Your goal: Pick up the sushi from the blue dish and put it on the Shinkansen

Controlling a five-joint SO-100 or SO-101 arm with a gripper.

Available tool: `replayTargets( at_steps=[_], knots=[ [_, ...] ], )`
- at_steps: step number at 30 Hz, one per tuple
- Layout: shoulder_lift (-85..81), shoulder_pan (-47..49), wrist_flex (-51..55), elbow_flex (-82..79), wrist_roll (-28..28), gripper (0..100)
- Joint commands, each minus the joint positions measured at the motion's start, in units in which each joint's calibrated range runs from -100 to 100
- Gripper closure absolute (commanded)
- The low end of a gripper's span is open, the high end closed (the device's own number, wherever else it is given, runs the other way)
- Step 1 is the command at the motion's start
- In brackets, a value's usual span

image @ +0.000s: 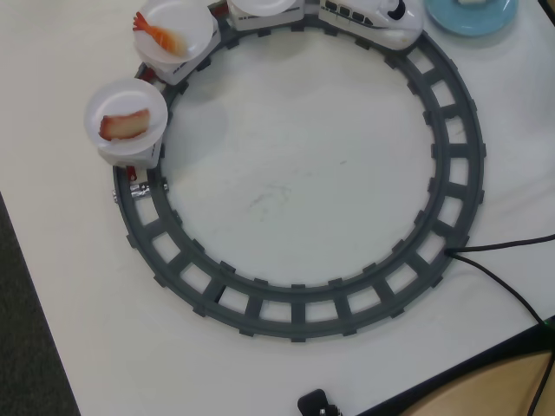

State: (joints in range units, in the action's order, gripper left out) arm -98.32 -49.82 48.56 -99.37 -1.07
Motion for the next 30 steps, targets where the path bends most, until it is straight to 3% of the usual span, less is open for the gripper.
replayTargets(
  at_steps=[1,20,30],
  knots=[
    [-0.52,0.0,0.1,0.09,0.29,75],
    [-0.52,-0.53,0.1,0.63,0.29,74],
    [8.92,1.06,0.95,15.62,0.29,74]
  ],
)
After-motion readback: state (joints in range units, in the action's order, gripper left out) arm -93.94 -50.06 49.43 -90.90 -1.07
